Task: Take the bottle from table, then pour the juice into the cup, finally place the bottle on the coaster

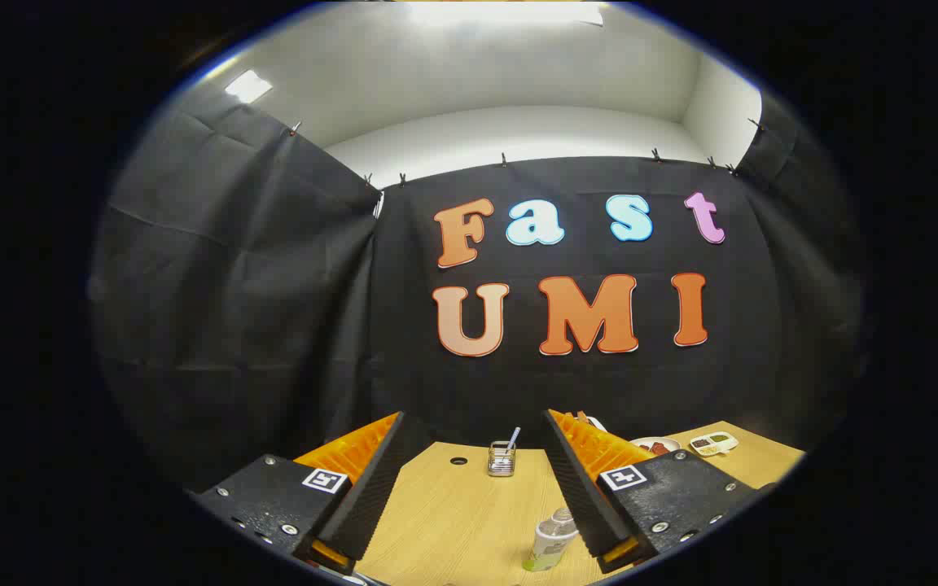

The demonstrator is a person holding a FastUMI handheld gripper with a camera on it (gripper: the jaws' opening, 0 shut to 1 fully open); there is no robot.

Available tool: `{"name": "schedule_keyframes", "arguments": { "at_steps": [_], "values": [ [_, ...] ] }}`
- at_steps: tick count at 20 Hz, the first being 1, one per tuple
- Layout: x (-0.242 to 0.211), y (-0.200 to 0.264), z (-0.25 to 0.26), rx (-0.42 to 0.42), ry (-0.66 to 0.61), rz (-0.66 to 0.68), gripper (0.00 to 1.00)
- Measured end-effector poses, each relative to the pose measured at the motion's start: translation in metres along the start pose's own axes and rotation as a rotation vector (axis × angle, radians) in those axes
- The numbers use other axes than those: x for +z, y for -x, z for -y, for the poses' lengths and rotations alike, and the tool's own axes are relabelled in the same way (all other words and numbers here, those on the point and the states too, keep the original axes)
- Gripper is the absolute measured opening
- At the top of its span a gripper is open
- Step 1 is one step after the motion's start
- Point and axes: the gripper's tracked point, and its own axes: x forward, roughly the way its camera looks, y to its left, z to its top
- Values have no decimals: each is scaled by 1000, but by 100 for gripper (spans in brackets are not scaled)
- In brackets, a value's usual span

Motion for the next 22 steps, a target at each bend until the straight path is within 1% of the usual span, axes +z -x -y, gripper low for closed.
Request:
{"name": "schedule_keyframes", "arguments": {
  "at_steps": [7, 13, 17, 22],
  "values": [
    [3, 0, 1, -8, 1, -14, 97],
    [8, -5, -4, 11, -14, -18, 97],
    [12, -3, 1, -1, 4, -6, 97],
    [0, -2, 12, -40, 40, -27, 97]
  ]
}}
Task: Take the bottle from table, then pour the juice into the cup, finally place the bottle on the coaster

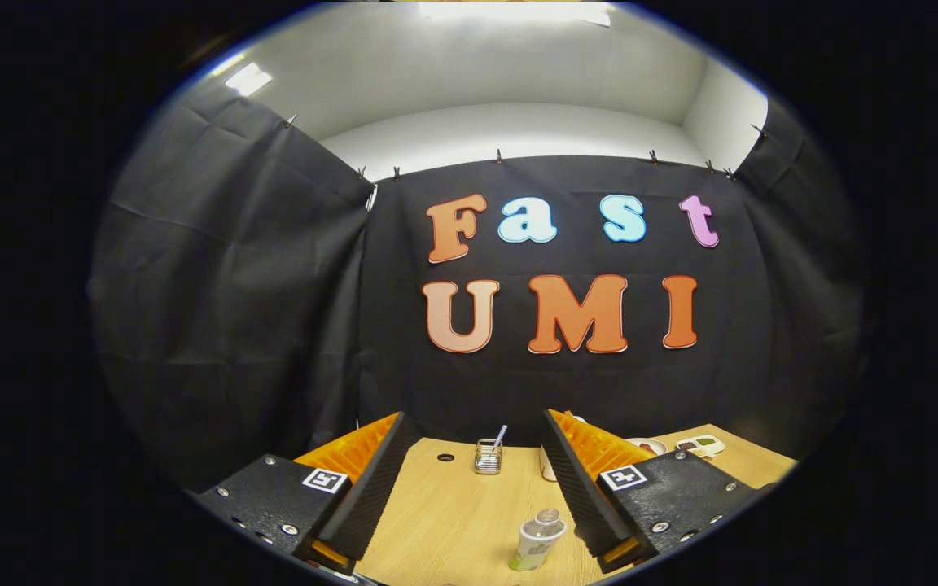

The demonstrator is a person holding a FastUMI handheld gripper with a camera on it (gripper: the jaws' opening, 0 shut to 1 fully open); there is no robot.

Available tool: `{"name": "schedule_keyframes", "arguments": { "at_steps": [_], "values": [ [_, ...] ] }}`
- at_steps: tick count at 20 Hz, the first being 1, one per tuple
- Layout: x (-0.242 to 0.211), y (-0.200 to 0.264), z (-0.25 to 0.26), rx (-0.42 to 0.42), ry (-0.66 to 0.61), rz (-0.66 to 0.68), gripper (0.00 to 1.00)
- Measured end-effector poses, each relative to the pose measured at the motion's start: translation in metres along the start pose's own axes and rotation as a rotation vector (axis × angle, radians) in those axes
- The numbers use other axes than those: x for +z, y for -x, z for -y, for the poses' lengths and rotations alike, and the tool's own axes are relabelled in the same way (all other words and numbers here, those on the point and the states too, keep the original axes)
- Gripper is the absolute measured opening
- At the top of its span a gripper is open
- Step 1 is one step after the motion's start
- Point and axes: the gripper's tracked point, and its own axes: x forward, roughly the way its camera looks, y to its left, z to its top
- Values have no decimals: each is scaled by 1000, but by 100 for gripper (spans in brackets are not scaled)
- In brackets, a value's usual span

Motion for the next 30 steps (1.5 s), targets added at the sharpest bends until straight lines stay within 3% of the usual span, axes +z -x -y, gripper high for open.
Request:
{"name": "schedule_keyframes", "arguments": {
  "at_steps": [9, 23, 30],
  "values": [
    [-24, 5, 12, -103, 33, -3, 97],
    [-153, -4, 50, -246, 151, -161, 97],
    [-213, -12, 68, -296, 132, -232, 96]
  ]
}}
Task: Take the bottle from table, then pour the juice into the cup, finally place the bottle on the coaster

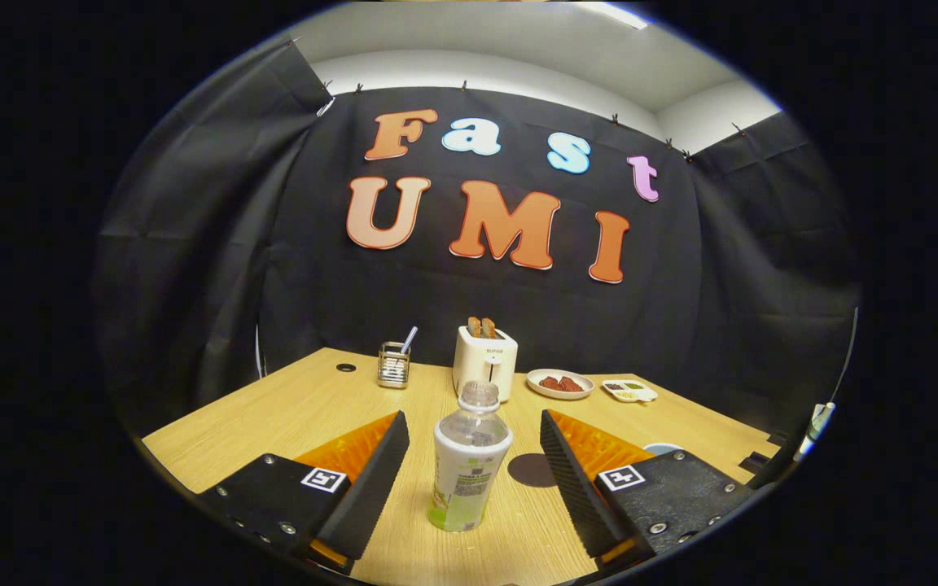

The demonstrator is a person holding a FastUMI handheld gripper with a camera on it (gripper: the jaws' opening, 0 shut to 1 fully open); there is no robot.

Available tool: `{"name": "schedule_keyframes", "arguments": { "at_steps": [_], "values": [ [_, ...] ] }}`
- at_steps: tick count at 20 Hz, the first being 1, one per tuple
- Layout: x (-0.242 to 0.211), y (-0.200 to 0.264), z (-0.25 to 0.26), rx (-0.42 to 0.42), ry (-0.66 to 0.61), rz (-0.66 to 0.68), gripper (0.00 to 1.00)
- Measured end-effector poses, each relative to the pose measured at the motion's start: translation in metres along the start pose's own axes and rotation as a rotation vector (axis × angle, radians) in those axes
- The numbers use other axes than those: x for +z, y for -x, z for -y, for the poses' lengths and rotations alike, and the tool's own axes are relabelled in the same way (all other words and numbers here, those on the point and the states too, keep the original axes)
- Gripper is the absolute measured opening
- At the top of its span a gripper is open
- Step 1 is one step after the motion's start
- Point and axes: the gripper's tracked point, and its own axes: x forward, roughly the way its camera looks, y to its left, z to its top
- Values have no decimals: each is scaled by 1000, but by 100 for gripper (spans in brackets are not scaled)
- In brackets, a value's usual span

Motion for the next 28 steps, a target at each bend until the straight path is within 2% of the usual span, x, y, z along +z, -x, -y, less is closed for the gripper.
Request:
{"name": "schedule_keyframes", "arguments": {
  "at_steps": [5, 12, 15, 18, 19, 23, 28],
  "values": [
    [-35, -17, -2, 4, -31, -63, 97],
    [-84, -41, -10, 40, -46, -165, 91],
    [-89, -48, -15, 49, -63, -183, 84],
    [-89, -48, -14, 55, -106, -181, 66],
    [-89, -50, -14, 59, -117, -178, 64],
    [-77, -51, -15, 117, -281, -154, 56],
    [-56, -58, -9, 170, -533, -105, 55]
  ]
}}
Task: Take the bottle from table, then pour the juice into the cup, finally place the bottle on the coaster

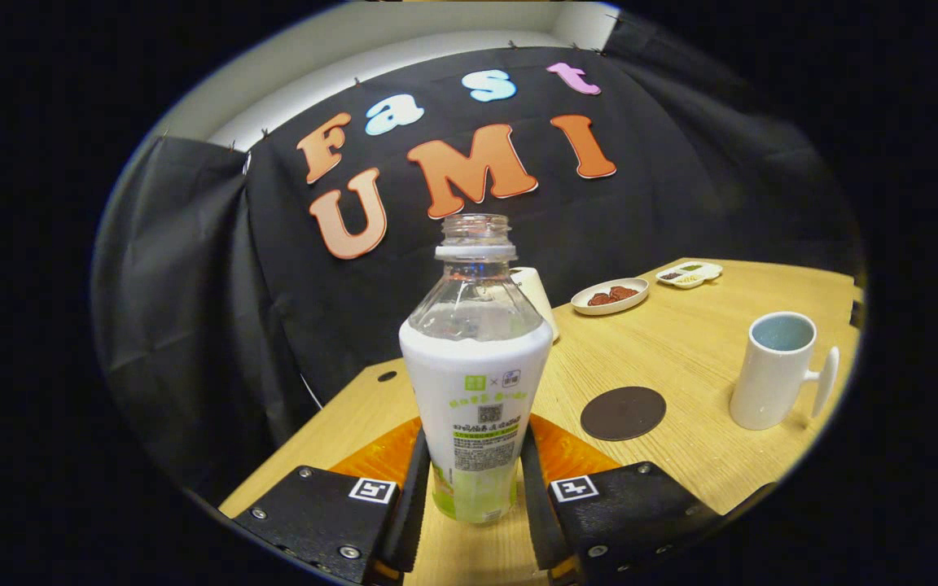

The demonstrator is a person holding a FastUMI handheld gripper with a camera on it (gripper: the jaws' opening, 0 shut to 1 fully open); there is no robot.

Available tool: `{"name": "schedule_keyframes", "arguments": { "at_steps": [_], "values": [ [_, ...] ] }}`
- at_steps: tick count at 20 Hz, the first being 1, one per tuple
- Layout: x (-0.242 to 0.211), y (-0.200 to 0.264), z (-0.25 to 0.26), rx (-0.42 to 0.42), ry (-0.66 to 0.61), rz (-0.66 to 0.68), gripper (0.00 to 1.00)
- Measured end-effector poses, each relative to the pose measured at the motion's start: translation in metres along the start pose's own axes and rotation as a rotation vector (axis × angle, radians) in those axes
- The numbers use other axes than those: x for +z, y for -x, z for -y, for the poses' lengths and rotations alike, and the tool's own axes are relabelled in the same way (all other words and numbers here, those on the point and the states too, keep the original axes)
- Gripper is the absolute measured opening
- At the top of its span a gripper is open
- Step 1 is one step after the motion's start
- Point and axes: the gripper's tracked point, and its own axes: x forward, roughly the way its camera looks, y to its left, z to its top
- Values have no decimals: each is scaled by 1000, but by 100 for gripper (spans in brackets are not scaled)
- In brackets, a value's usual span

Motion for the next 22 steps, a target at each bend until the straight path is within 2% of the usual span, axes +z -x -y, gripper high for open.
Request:
{"name": "schedule_keyframes", "arguments": {
  "at_steps": [9, 17, 22],
  "values": [
    [36, -5, 12, 89, -402, 80, 54],
    [53, -3, 38, 106, -667, 147, 54],
    [55, -6, 49, 115, -784, 161, 54]
  ]
}}
